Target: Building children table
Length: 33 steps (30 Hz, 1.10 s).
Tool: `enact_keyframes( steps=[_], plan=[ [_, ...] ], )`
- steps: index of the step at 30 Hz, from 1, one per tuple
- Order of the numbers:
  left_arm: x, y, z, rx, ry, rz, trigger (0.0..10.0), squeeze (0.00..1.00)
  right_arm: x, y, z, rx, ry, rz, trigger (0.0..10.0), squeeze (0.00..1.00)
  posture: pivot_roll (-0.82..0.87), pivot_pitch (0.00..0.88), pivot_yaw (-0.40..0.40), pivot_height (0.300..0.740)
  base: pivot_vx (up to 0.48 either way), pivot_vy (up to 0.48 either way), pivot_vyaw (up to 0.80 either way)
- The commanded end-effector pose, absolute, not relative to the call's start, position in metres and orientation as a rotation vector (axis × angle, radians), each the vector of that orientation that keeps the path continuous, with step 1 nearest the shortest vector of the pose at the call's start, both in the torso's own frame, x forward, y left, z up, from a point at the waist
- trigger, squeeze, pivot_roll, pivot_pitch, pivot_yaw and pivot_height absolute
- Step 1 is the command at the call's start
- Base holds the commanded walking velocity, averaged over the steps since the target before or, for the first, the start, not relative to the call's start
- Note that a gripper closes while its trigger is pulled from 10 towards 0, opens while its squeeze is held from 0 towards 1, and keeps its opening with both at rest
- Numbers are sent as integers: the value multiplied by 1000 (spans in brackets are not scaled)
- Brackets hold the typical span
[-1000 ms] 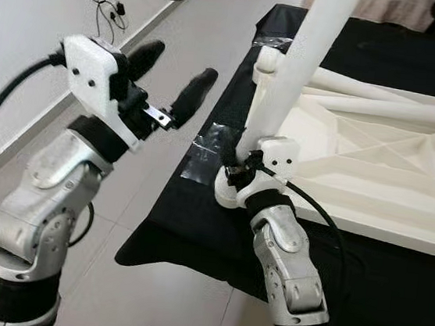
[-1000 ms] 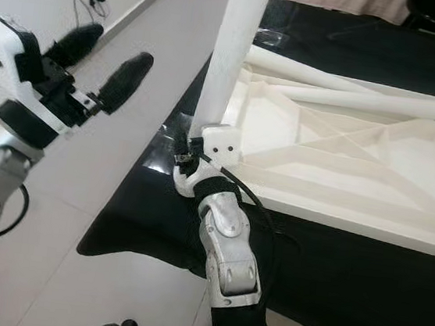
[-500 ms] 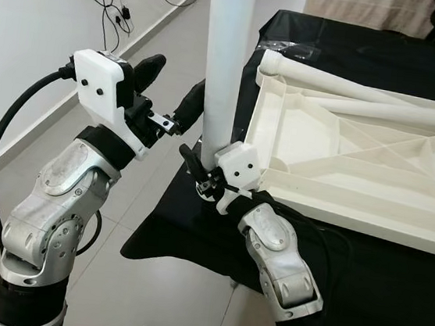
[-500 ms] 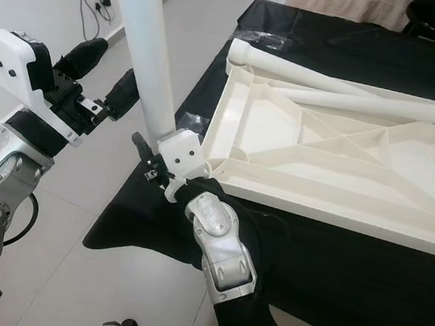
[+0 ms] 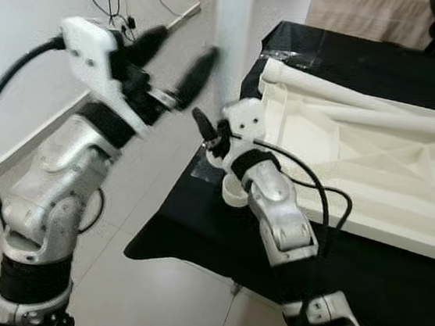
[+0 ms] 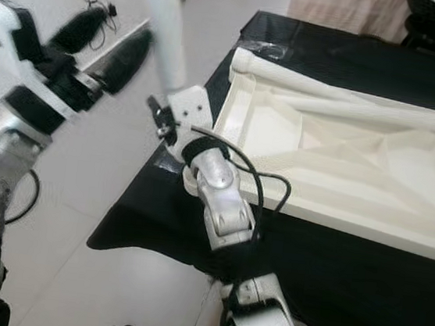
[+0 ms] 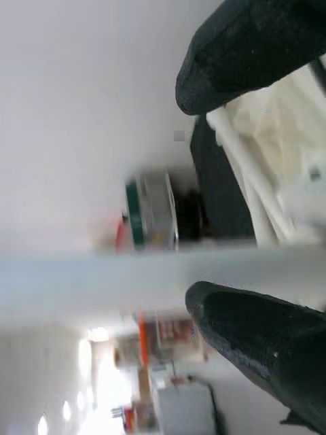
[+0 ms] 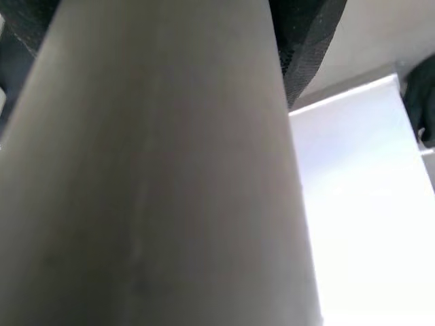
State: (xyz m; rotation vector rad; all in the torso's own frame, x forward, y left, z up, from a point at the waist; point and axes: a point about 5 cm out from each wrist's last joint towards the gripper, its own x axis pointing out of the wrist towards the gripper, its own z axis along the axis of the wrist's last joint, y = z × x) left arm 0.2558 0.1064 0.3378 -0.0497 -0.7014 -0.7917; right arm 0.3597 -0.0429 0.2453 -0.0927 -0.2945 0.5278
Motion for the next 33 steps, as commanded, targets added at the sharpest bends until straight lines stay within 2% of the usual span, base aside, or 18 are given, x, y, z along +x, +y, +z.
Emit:
enact_keyframes(
  steps=[1, 10, 17, 22, 23, 33],
  plan=[
    [253, 108, 338, -52, -718, -790, 10000, 0, 360, -42, 247, -76, -298, 534, 10000, 0, 65, 131, 23, 740, 0, 0, 0],
    [268, 137, 345, -44, -765, -691, 10000, 0, 345, -20, 251, -260, -428, 632, 10000, 0, 66, 112, 14, 740, 0, 0, 0],
    [268, 140, 353, -29, -806, -662, 10000, 0, 344, -16, 244, -302, -425, 648, 10000, 0, 62, 105, 18, 740, 0, 0, 0],
    [272, 136, 357, -15, -788, -626, 9882, 0, 332, -5, 241, -402, -478, 726, 10000, 0, 49, 96, 26, 740, 0, 0, 0],
    [276, 133, 358, -16, -781, -613, 0, 0, 329, -1, 236, -437, -483, 746, 10000, 0, 46, 91, 26, 740, 0, 0, 0],
    [289, 130, 364, -62, -778, -541, 0, 0, 332, -7, 225, -507, -458, 713, 10000, 0, 15, 71, 27, 740, 0, 0, 0]
  ],
)
